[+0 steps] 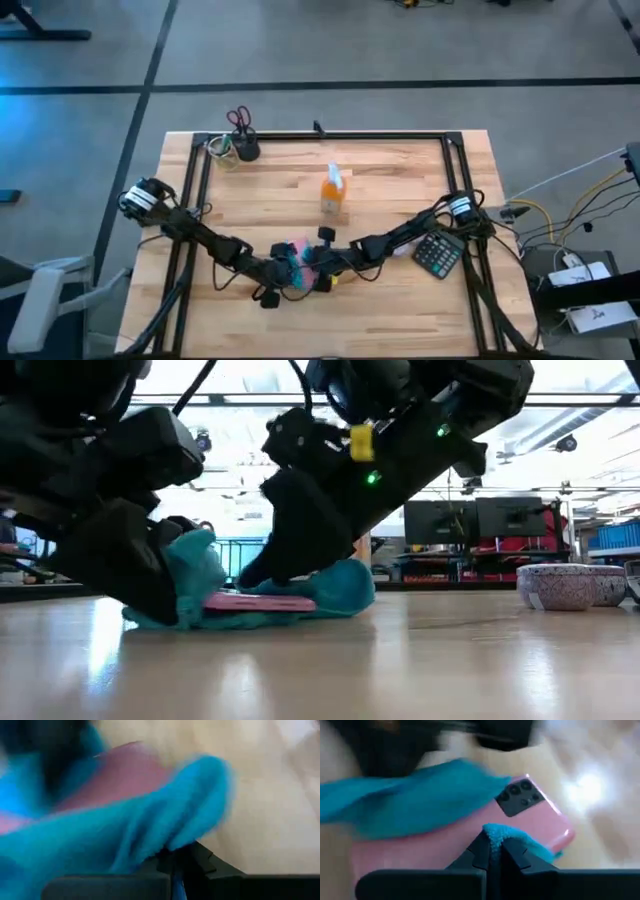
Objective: Apply microfiber cloth
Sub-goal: Wipe the front and back of the cellphone using the blue microfiber cloth
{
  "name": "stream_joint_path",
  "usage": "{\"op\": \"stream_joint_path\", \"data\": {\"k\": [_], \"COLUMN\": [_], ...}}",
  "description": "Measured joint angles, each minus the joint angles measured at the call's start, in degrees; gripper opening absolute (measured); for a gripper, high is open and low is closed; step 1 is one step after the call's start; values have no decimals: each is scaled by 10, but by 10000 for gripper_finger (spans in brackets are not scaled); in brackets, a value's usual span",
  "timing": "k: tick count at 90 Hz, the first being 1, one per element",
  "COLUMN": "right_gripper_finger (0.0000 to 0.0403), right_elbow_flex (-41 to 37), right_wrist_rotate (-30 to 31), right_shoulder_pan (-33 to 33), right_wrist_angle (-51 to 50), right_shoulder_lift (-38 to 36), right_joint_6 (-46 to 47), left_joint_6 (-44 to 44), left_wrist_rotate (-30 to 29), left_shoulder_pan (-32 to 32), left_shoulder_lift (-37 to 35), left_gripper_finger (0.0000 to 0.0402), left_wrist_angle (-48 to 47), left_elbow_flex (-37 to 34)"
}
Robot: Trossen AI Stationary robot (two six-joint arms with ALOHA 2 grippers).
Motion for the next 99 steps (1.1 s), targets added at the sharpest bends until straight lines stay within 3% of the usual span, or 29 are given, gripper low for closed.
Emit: {"op": "stream_joint_path", "data": {"k": [28,46,60,67,81,99], "right_gripper_finger": [0,0,0,0,0,0], "right_elbow_flex": [0,-3,-4,-4,-5,-5], "right_wrist_rotate": [-133,-138,-133,-132,-125,-117], "right_shoulder_pan": [5,7,7,7,6,5], "right_wrist_angle": [-3,-11,-13,-14,-8,-8], "right_shoulder_lift": [-7,-7,-8,-8,-8,-7], "right_joint_6": [37,43,46,46,46,46], "left_joint_6": [-5,1,43,62,68,96], "left_wrist_rotate": [-47,-46,-129,-131,-86,-33], "left_shoulder_pan": [0,-4,1,13,37,44], "left_shoulder_lift": [-22,-123,-201,-214,-178,-40], "left_gripper_finger": [0,0,0,0,0,0], "left_wrist_angle": [29,19,24,34,99,223], "left_elbow_flex": [-38,-68,-94,-96,-97,-62]}}
